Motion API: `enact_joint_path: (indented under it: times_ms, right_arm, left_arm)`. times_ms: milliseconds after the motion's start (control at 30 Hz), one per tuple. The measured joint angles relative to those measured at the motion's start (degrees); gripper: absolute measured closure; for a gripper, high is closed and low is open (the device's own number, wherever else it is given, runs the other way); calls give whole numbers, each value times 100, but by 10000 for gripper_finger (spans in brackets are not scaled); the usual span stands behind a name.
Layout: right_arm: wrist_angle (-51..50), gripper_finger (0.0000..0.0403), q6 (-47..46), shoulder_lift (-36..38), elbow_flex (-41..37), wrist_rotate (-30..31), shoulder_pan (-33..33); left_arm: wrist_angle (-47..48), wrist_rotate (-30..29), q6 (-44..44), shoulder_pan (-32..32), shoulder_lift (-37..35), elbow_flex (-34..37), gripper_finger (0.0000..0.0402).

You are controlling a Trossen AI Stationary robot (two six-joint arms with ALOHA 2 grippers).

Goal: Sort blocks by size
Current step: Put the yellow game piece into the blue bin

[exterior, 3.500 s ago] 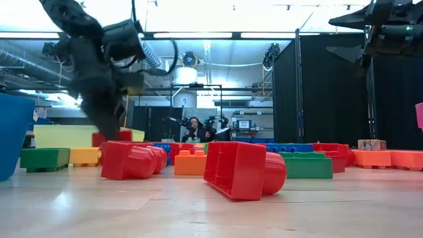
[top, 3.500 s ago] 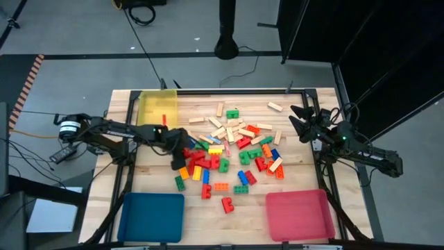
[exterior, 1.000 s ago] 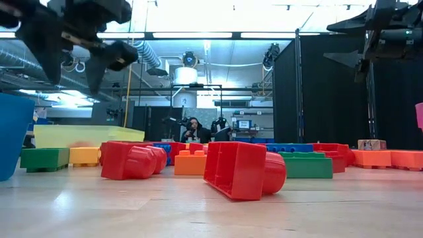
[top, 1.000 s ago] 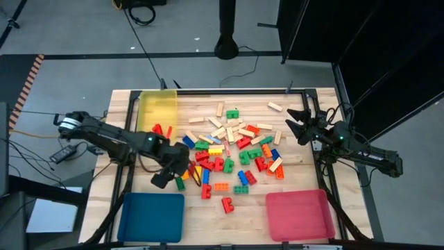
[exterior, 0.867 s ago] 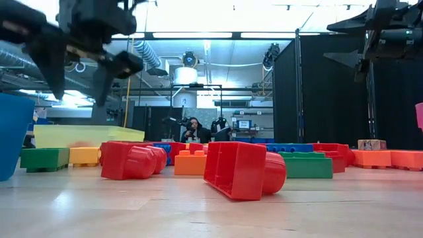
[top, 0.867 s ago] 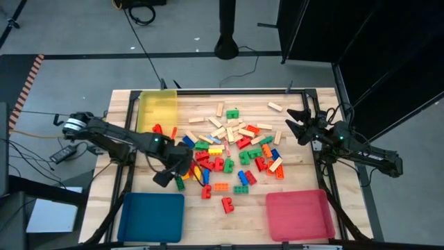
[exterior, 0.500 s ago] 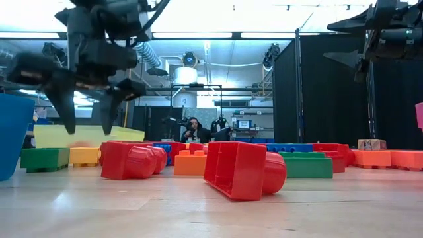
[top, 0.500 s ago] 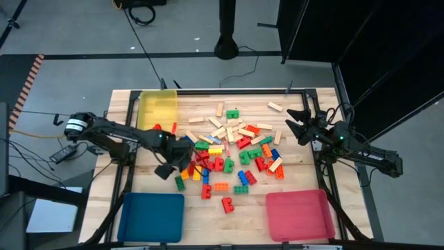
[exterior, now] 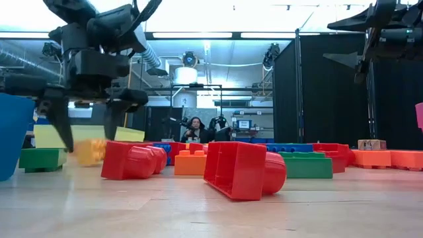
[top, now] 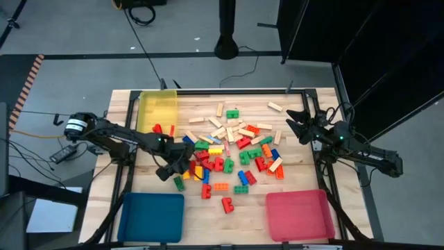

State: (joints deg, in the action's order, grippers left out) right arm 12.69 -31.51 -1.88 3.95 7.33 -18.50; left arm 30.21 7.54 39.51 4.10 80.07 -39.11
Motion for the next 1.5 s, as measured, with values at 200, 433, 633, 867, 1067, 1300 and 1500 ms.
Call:
enact_joint_path:
  times_ms: [200,433,633,867,1067,1300,1500]
  right_arm:
    - [-2,30,-28,0,0,0,0]
    - [-4,30,-30,-1,0,0,0]
    - [-7,30,-34,1,0,0,0]
    - [-7,30,-50,1,0,0,0]
    - [-7,29,-52,1,0,0,0]
    - [-9,29,-51,1,0,0,0]
    - [-186,29,-47,-1,0,0,0]
  left_arm:
    - [-161,98,242,4,0,222,148]
    - [-412,-41,228,2,0,134,177]
    - [-399,756,84,2,0,-50,193]
    - [-518,785,87,2,250,-1,193]
    - [-584,436,91,2,606,-1,194]
    - [-422,463,92,2,712,-125,236]
    - [-141,138,24,2,726,-627,321]
